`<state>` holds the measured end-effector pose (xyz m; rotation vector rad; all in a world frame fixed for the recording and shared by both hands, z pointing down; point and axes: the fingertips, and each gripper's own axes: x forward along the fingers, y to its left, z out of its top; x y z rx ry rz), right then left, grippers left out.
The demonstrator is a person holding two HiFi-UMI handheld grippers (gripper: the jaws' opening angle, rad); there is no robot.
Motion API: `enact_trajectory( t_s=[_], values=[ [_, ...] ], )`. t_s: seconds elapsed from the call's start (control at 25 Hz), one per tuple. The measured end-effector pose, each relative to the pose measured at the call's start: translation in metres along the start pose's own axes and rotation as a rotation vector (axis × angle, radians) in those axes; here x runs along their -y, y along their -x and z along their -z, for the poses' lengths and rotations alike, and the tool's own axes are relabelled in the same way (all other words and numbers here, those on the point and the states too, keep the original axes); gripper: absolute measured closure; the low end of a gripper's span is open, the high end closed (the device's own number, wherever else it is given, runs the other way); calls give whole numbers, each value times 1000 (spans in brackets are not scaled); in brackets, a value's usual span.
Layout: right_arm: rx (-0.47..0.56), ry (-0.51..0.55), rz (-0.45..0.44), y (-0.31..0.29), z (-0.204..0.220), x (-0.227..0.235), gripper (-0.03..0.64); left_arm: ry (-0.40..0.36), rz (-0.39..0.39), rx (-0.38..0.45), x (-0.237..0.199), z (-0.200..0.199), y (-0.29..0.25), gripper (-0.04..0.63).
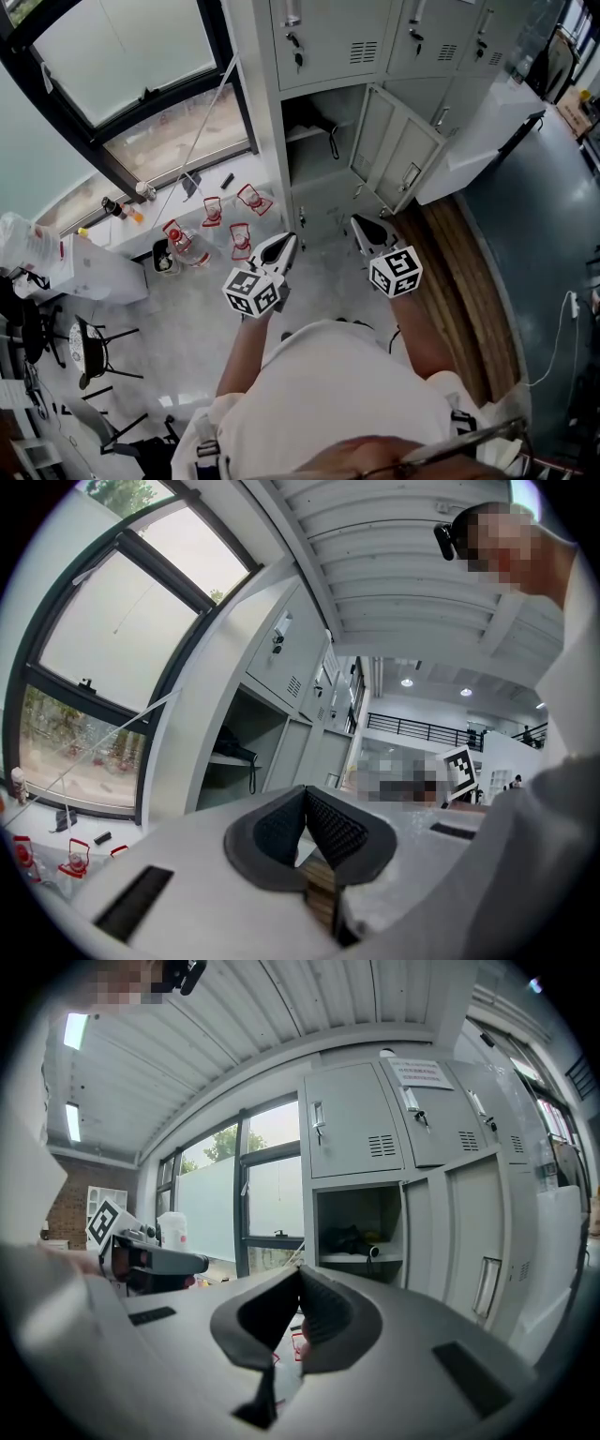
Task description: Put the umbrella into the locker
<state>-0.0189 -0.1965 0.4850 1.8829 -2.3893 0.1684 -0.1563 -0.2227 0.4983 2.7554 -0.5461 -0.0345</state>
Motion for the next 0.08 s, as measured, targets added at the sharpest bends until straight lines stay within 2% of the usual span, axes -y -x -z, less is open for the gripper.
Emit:
enact_trajectory(
  t_s=[0.08],
  values=[
    [-1, 1, -2, 1, 1, 1, 612, 1, -4, 1, 0, 1, 1, 591]
  ],
)
